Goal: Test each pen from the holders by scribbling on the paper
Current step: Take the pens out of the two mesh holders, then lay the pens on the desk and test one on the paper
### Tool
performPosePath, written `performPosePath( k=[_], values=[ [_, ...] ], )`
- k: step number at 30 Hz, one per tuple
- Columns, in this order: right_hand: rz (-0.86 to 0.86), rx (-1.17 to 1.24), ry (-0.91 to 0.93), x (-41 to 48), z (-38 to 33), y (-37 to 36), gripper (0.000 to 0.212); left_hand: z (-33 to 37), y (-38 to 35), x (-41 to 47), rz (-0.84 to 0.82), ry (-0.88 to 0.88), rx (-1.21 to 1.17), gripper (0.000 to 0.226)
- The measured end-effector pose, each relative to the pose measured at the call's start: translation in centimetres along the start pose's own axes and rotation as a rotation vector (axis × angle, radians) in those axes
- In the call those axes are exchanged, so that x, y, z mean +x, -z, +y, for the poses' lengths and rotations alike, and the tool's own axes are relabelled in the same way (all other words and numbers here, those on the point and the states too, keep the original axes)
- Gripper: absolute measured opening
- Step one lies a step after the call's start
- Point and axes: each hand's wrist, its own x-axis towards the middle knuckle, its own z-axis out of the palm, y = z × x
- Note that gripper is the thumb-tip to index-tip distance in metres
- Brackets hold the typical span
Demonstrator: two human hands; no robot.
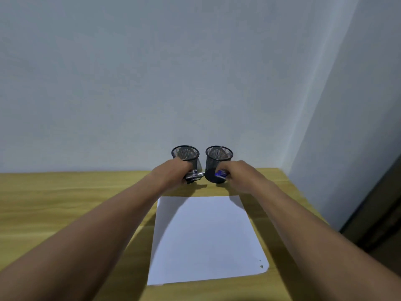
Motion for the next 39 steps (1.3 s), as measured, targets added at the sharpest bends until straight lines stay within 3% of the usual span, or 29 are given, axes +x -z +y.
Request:
performPosePath(
  k=[3, 15, 27, 33, 39],
  values=[
    [-0.035, -0.06, 0.016, 0.6, 0.2, -1.9, 0.052, -0.9, -2.1, 0.3, 0.004, 0.009, 0.049, 0.013],
    [0.062, -0.051, 0.056, 0.5, 1.1, -3.8, 0.056, -0.7, -3.1, -0.1, 0.07, -0.019, 0.199, 0.034],
    [0.105, -0.036, -0.076, -1.0, 3.3, -3.4, 0.038, 2.9, -2.9, 0.3, 0.268, -0.126, 0.046, 0.023],
    [0.096, -0.086, -0.125, -1.0, 5.1, -4.0, 0.043, 5.5, -3.9, 2.5, 0.177, -0.131, 0.05, 0.013],
    [0.112, -0.128, -0.091, -1.0, 6.0, -4.2, 0.038, 6.8, -5.2, 4.1, 0.121, -0.125, 0.143, 0.022]
  ],
)
